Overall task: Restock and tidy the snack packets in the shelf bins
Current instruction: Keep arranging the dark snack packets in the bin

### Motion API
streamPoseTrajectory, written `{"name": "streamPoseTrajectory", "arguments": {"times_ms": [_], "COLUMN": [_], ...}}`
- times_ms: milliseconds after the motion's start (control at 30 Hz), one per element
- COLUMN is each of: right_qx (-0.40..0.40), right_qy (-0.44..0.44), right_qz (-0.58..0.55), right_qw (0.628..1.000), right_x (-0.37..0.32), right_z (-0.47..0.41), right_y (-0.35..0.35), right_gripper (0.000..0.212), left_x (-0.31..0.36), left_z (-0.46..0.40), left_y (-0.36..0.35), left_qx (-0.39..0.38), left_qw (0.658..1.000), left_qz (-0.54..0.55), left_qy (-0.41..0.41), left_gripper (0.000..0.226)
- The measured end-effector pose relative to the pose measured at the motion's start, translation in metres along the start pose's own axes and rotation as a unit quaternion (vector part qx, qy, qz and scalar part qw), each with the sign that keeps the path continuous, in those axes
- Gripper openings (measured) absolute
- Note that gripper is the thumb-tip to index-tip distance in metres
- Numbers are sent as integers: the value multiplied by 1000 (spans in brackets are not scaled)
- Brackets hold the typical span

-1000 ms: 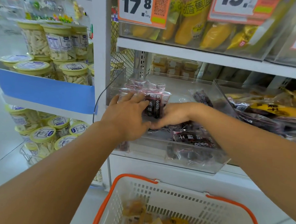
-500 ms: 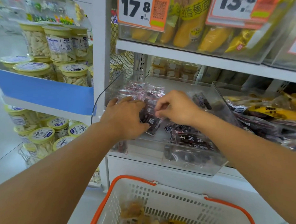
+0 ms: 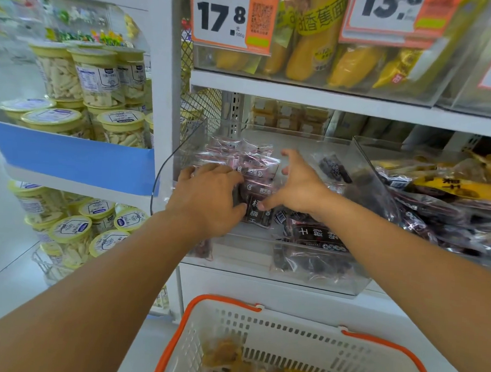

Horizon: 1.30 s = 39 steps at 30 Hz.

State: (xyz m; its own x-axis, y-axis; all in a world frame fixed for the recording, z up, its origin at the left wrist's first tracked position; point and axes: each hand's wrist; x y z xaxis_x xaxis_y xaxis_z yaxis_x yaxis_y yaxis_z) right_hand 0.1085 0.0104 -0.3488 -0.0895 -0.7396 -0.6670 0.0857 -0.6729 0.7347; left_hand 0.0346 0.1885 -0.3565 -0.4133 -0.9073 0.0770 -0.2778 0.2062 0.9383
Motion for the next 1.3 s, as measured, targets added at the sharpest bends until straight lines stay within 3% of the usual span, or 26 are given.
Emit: {"name": "streamPoseTrajectory", "arguments": {"times_ms": [133,267,333,500,567,667,767,833,900,1033,1133,1233,1300], "right_qx": [-44,16,31,-13,-40,-15,-29,-55,-55,-14,-14,24,24], "right_qy": [-46,30,54,-12,-4,50,83,76,74,100,131,282,362], "right_qz": [-18,-19,30,147,181,307,467,497,479,469,363,278,144], "right_qw": [998,999,998,989,983,950,880,863,873,877,923,918,921], "right_x": [7,0,-4,-12,-15,-7,11,21,24,26,26,22,20], "right_z": [-11,-18,-19,-21,-16,1,9,5,-1,-2,11,43,67], "right_y": [-10,-18,-22,-24,-8,29,52,53,48,41,63,85,87], "right_gripper": [102,74,72,66,76,74,68,71,70,35,36,32,30], "left_x": [0,2,3,3,4,4,11,25,39,48,49,59,64], "left_z": [0,0,0,1,3,4,3,1,1,2,2,-1,-8], "left_y": [0,1,2,3,4,5,8,10,6,-10,-12,-5,-3], "left_qx": [-4,-13,-18,-24,-31,-18,88,133,122,65,73,114,123], "left_qw": [1000,1000,1000,1000,999,1000,993,988,986,984,983,966,954], "left_qz": [7,-3,-5,-8,-14,-23,-43,5,64,118,129,215,263], "left_qy": [2,4,1,-6,-8,-12,-60,-81,-98,-119,-110,-91,-80], "left_gripper": [61,64,62,60,63,59,40,34,33,36,61,95,82]}}
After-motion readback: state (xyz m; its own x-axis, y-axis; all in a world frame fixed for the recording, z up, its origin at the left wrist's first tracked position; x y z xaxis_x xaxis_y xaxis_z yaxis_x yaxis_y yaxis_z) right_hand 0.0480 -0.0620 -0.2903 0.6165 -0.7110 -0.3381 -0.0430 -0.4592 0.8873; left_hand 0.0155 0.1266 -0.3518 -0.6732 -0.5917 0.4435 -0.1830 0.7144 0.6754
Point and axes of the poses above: each hand's wrist, its own z-axis away from the middle knuckle, its own y-axis out of the back of the hand, x = y × z, and after that the axes turned 14 degrees about -y, right-handed
